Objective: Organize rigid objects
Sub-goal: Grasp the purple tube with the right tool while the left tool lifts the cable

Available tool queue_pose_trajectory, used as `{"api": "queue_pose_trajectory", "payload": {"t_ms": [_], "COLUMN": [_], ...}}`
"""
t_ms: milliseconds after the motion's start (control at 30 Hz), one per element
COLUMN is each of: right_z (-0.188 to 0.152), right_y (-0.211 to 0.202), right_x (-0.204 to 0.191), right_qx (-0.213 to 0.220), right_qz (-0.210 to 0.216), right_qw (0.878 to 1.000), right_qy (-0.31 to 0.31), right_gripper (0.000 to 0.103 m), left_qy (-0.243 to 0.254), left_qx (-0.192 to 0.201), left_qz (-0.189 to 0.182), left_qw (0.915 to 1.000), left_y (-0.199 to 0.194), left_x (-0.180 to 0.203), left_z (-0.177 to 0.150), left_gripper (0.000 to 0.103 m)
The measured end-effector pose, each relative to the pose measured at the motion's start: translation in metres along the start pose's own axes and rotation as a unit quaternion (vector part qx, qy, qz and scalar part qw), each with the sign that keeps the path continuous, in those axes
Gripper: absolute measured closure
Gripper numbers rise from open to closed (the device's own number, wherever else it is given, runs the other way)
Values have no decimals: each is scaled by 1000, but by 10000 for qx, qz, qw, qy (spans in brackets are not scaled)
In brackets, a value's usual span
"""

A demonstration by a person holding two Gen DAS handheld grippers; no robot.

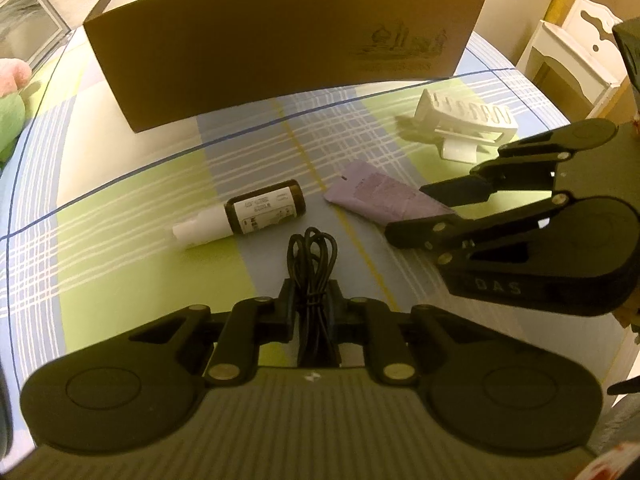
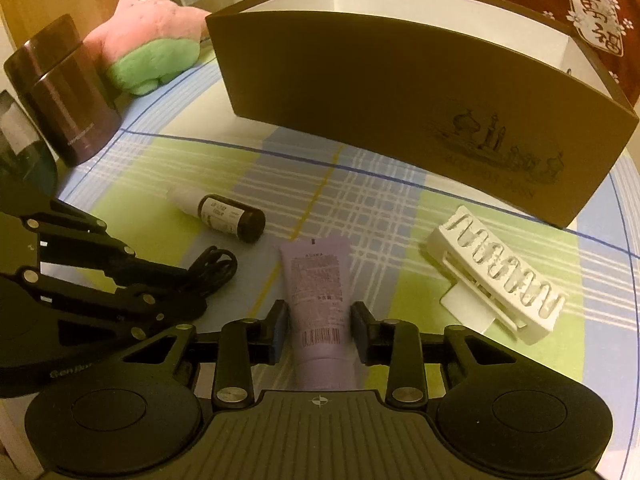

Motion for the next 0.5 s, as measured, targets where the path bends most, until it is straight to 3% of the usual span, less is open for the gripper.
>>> {"api": "queue_pose_trajectory", "payload": {"t_ms": [500], "right_z": [13], "right_y": [-42], "right_x": [-8], "right_qx": [299], "right_qz": [301], "right_qw": [9991], "right_qy": [-6], "right_gripper": [70], "left_qy": [-131], "left_qx": [396], "left_qz": [27], "left_qw": [9991], "left_y": [-35], "left_x": [3], "left_z": [16], "left_gripper": [91]}}
Point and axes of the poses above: each gripper's, at about its wrist camera, not at the fingertips, and y roughly the way its jaws point, x to its right, z to its top, the point moved 8 cm from there along y, roughly the way its jaws point, and after that the axes turned 4 degrees about x, right-handed, at the moved point
